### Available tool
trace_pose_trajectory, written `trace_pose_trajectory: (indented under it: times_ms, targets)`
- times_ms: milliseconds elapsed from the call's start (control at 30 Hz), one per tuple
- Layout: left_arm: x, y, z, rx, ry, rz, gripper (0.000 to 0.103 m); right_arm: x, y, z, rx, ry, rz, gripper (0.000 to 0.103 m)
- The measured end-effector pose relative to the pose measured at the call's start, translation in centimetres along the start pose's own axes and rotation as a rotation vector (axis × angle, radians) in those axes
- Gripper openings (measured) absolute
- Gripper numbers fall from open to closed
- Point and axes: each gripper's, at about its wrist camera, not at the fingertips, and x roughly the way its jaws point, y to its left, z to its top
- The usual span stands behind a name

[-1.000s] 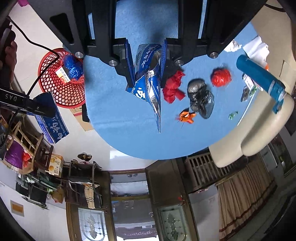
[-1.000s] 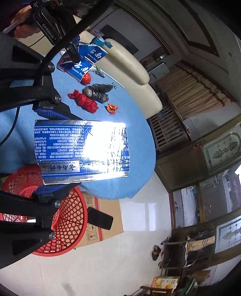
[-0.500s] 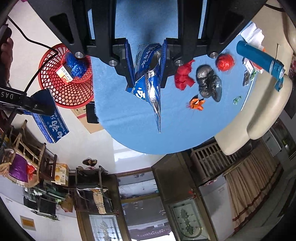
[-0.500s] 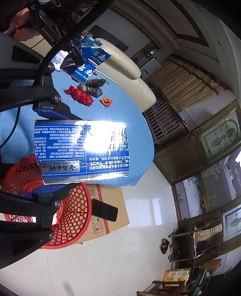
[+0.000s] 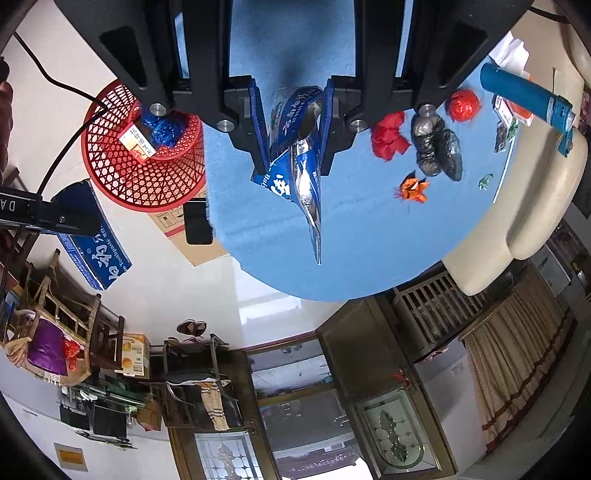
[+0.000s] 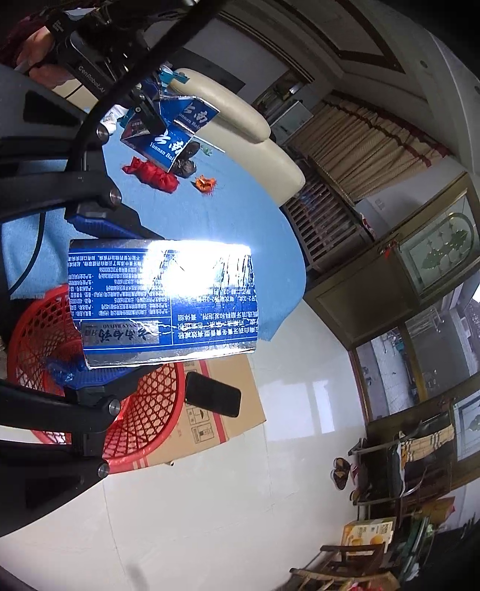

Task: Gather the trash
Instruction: 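Carry both items over the red wastebasket and open both tools to drop them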

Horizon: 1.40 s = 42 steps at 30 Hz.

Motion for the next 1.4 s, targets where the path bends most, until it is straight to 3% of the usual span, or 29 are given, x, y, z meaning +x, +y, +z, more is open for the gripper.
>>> trace_pose_trajectory:
  times_ms: [367, 633, 1200, 1267, 1367, 1400]
  targets:
    - [2.1, -2.2, 1.1, -0.016, 0.017, -0.156, 0.027, -0.1, -2.8, 0.0, 0.077, -0.005, -0.008, 0.06]
    - [2.9, -3.3, 1.7, -0.018, 0.039, -0.222, 0.027, -0.3, -3.9, 0.2, 0.093, -0.006, -0.014, 0.06]
    - [6.5, -7.9, 1.6, 0.044, 0.164, -0.404, 0.028, 2.6, -9.2, -0.8, 0.212, 0.233, -0.026, 0.062]
    - [7.0, -8.7, 1.3, 0.061, 0.191, -0.413, 0.032, 3.3, -9.8, -1.1, 0.234, 0.262, -0.013, 0.064]
    - [7.3, -9.2, 0.9, 0.073, 0.206, -0.407, 0.061, 4.0, -10.5, -1.5, 0.269, 0.293, -0.008, 0.069]
    - [7.3, -9.1, 0.9, 0.072, 0.2, -0.404, 0.062, 4.1, -10.6, -1.6, 0.275, 0.295, -0.004, 0.069]
